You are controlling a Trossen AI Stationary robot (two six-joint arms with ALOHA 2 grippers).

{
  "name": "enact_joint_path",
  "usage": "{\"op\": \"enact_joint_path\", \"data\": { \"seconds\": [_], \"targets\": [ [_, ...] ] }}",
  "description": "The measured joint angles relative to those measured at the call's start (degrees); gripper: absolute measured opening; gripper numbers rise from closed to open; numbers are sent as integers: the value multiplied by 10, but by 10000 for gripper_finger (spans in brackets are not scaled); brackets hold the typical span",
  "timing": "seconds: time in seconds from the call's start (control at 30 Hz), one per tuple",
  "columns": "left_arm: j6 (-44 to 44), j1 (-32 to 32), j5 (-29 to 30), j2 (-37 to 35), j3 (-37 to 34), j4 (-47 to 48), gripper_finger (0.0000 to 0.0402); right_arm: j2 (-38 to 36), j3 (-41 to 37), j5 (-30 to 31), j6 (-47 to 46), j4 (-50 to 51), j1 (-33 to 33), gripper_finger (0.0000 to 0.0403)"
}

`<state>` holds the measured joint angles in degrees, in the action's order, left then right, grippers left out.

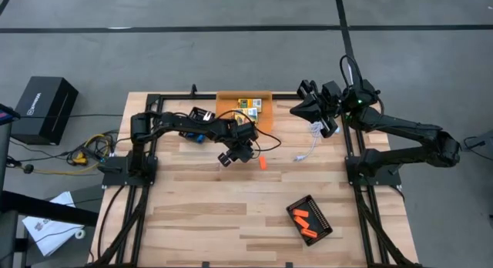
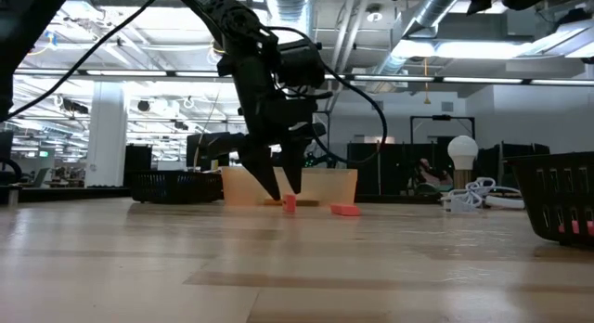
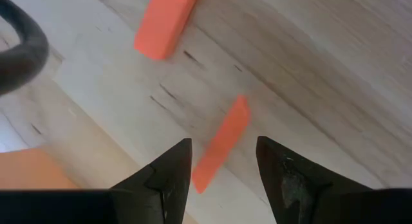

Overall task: Pick & Place School Supplies
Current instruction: Put the orange eraser into the bottom black bin

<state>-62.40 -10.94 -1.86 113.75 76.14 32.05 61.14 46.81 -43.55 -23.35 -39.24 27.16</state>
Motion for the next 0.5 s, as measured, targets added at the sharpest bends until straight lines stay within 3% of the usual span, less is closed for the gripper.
{"op": "enact_joint_path", "data": {
  "seconds": [0.37, 0.5],
  "targets": [
    [15, 3, -16, 43, 3, -25, 161, 0, 0, -1, 7, 2, 0, 0],
    [45, 2, 4, 48, 2, -22, 99, 0, 0, -1, 13, 2, 0, 0]
  ]
}}
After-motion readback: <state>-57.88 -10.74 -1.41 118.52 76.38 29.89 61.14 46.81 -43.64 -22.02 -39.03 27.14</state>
